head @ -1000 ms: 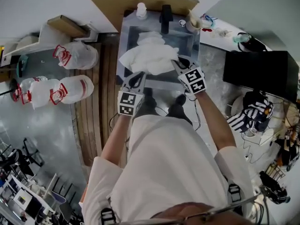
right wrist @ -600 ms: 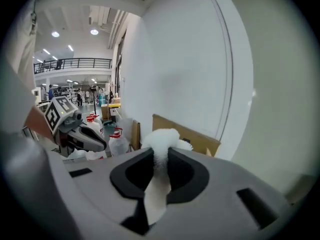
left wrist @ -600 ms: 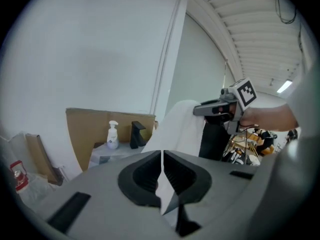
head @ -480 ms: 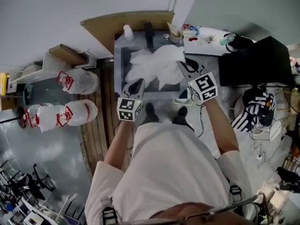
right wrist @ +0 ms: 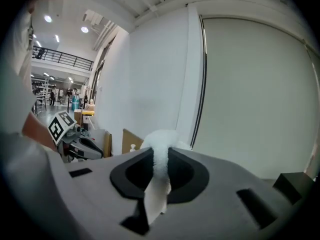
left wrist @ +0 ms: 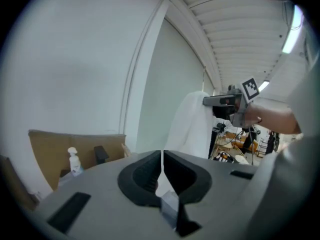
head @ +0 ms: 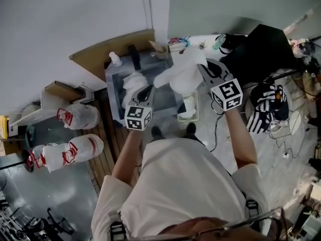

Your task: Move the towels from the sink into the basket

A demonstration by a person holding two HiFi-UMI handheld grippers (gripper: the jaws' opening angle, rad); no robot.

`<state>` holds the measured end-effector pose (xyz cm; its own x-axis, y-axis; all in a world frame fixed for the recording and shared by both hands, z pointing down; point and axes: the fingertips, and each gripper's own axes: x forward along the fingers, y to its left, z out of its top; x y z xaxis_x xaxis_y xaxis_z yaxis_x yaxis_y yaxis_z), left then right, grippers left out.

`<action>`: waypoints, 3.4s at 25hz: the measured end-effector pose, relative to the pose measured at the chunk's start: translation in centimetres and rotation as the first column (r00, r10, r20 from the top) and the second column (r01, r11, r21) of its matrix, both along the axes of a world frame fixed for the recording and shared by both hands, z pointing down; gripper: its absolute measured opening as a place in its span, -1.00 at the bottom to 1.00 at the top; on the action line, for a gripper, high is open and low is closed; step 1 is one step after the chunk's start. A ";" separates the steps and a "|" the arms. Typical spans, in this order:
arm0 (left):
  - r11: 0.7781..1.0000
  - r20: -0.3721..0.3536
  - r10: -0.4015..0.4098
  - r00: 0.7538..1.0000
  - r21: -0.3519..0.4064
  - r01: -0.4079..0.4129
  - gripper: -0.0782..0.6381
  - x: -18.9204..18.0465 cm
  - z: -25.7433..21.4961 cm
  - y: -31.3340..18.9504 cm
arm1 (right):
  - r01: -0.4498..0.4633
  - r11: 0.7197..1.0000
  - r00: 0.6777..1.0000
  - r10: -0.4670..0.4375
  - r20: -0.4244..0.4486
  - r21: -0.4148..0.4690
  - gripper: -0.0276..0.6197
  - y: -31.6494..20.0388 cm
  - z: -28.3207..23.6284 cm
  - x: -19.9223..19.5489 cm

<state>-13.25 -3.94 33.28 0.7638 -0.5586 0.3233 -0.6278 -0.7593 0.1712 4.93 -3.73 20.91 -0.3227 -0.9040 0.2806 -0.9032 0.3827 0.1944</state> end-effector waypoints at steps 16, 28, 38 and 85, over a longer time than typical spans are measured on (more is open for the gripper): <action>0.980 -0.018 0.198 0.980 0.015 -0.198 -0.73 13.2 -2.4 2.6 | -0.203 0.979 0.978 0.203 -0.037 0.006 -0.75 7.7 -1.5 13.1; 0.972 0.020 0.229 0.973 -0.056 -0.228 -0.73 17.4 1.2 3.8 | -0.228 0.969 0.973 0.231 0.016 -0.096 -0.75 8.9 5.1 17.0; 0.958 0.059 0.256 0.965 -0.148 -0.246 -0.73 22.5 8.1 6.7 | -0.162 0.953 0.983 0.179 0.045 -0.257 -0.74 9.8 16.6 18.2; 0.890 0.262 0.181 0.948 -0.453 -0.045 -0.73 26.8 65.2 20.9 | -0.016 0.611 0.984 0.150 0.096 -0.791 -0.35 12.6 86.7 14.4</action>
